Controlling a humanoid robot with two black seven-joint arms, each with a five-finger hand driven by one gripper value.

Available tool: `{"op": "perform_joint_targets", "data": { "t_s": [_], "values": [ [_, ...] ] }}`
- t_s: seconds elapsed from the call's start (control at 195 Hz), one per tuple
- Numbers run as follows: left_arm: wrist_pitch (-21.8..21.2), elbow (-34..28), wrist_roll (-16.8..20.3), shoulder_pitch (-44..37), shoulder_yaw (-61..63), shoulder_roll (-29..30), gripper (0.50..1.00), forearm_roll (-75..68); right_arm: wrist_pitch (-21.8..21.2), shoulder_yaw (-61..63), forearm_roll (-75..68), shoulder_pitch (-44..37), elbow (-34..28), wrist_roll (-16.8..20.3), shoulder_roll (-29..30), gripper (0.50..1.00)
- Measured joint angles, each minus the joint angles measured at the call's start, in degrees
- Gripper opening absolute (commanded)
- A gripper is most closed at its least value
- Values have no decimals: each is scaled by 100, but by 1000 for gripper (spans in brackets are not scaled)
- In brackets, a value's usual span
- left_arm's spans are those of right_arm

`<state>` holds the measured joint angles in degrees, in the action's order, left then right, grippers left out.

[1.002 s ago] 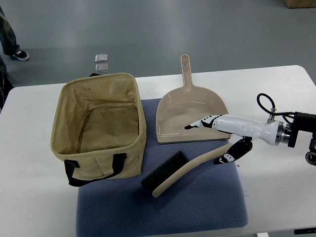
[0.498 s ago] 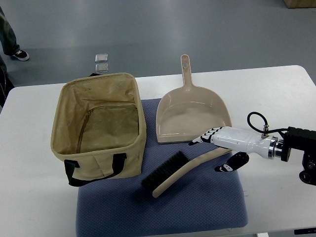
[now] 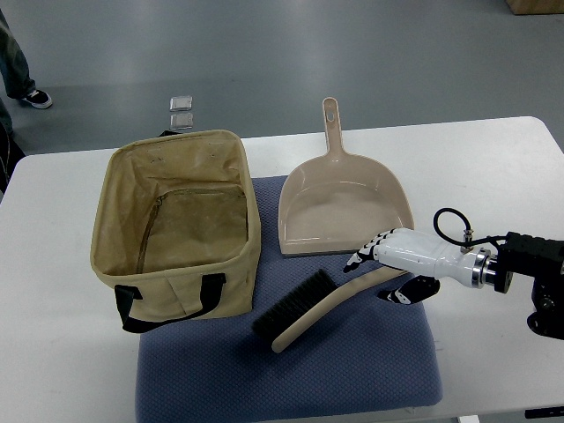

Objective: Put pink broom in yellow bag with right hand
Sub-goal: 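Close the right hand fingers around the brush handle, then lift the brush with the right hand and carry it over the bag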

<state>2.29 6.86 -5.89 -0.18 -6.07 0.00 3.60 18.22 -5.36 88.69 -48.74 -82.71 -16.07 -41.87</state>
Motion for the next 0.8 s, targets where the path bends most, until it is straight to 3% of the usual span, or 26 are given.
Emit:
{"op": "perform_joint_targets", "data": {
  "t_s": [0.241,0.622,0.719,0.802],
  "values": [
    [0,0,0,0,0,0,1000,0,7,-1,94,20,119,138,150,693],
    [0,0,0,0,0,0,1000,0,41,-9,260,37,325,152,224,576],
    [0,0,0,0,0,0,1000,0,43,-9,278,40,379,152,246,500],
    [0,0,0,0,0,0,1000,0,65,-9,312,48,399,151,256,500]
  ]
}}
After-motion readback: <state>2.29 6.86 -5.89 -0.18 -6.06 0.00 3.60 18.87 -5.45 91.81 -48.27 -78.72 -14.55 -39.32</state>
